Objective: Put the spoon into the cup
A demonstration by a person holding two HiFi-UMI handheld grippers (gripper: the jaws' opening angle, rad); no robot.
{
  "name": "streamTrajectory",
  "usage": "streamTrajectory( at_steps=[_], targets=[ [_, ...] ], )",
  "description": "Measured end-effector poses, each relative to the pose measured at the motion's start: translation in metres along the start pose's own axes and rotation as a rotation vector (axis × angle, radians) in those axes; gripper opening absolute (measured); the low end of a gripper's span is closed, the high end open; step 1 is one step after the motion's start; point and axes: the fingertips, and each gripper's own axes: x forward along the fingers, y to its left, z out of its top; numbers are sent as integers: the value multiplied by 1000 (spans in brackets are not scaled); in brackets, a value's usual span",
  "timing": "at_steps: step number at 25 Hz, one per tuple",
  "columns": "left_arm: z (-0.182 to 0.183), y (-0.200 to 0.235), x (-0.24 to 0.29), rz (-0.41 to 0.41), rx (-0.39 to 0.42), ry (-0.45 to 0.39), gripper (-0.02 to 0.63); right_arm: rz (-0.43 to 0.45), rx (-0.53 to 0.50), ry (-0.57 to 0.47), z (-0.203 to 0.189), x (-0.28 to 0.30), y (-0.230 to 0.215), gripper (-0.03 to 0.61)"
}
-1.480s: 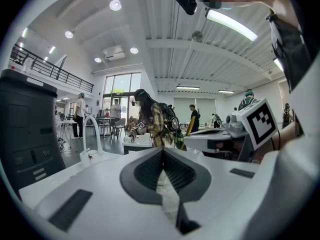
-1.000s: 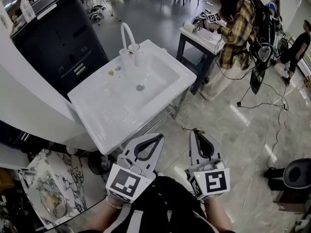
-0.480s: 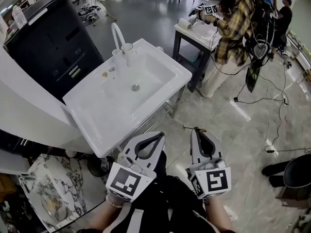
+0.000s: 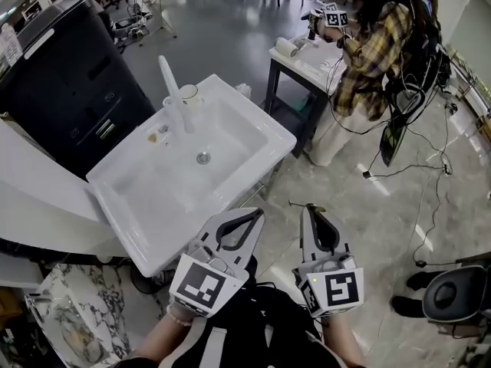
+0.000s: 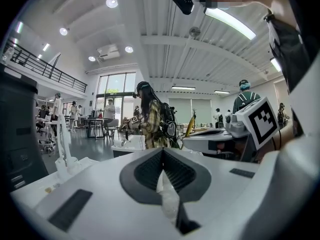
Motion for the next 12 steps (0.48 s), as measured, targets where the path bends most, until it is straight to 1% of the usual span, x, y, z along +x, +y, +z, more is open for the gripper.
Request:
streamTrajectory(
  at_steps=[8, 12],
  targets=[
    [12, 64, 58, 30, -4, -7, -3, 30, -14, -10, 18, 79, -33, 8],
    [14, 96, 79, 55, -22, -14, -3, 50, -17, 2, 21, 118, -42, 8]
  ],
)
